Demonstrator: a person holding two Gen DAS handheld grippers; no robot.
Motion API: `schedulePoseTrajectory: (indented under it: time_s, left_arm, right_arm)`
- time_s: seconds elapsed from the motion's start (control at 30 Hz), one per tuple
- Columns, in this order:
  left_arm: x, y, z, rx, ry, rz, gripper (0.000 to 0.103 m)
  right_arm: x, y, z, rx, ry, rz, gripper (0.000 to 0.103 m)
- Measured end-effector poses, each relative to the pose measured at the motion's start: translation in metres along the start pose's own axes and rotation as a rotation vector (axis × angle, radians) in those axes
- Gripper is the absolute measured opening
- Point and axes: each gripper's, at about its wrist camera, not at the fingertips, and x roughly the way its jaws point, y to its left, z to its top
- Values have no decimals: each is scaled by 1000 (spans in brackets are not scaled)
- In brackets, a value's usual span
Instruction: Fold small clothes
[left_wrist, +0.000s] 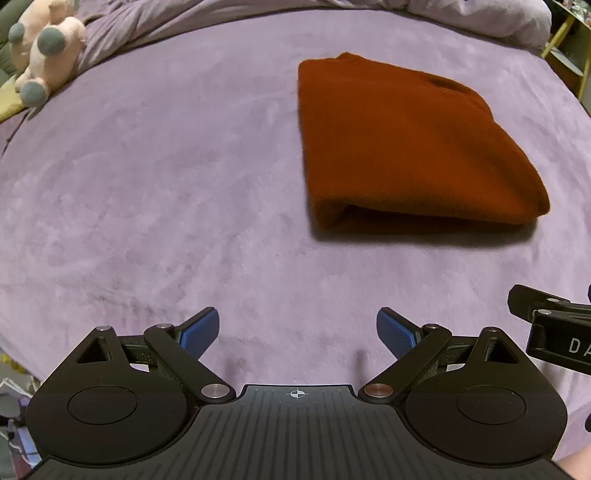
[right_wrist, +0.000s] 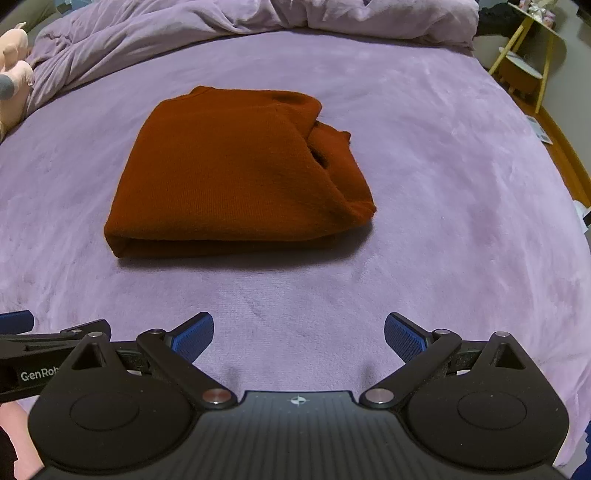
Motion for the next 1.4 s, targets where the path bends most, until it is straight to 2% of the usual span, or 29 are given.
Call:
schedulePoseTrajectory:
  time_s: [1.4]
  left_arm:
    - [4, -1, 2, -8, 8, -32, 96]
  right_arm:
    - [0, -4, -1, 24, 9, 2, 99]
